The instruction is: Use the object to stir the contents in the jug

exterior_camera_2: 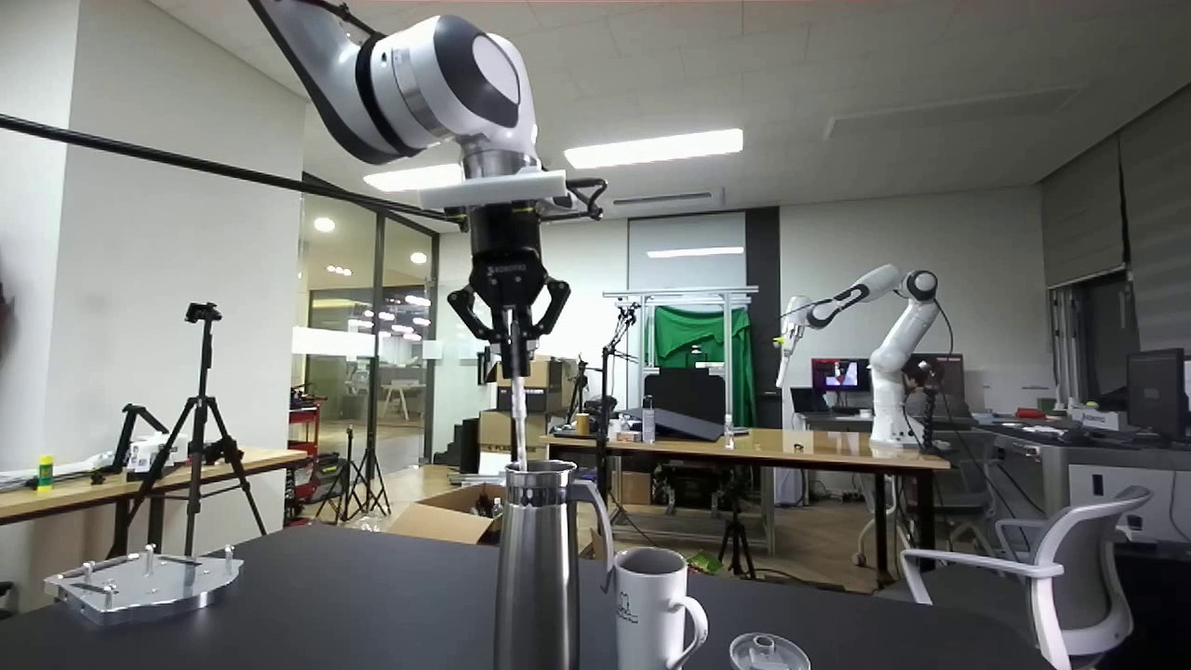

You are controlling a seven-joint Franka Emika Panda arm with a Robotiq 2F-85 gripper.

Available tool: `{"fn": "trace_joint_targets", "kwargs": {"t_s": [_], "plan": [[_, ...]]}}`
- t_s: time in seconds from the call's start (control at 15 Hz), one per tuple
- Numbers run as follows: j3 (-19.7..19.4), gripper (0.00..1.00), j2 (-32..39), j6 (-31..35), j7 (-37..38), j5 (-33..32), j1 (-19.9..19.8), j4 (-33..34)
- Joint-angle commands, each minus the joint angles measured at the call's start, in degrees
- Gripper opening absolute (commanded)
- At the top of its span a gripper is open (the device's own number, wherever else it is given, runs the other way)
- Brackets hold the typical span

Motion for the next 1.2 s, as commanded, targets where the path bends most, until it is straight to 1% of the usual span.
{"fn": "trace_joint_targets", "kwargs": {"t_s": [0.0,0.4,0.6,0.87,1.13], "plan": [[-1.25,0.04,2.1,1.38,-1.12,2.96,-0.87,0.71],[-1.78,0.04,6.26,3.71,-3.64,8.27,-2.07,0.92],[-1.54,0.04,7.69,4.8,-3.87,9.73,-2.47,1.39],[-1.48,0.04,6.09,4.14,-3.67,10.0,-2.56,1.99],[-1.47,0.04,3.99,2.33,-2.59,8.61,-2.39,3.55]]}}
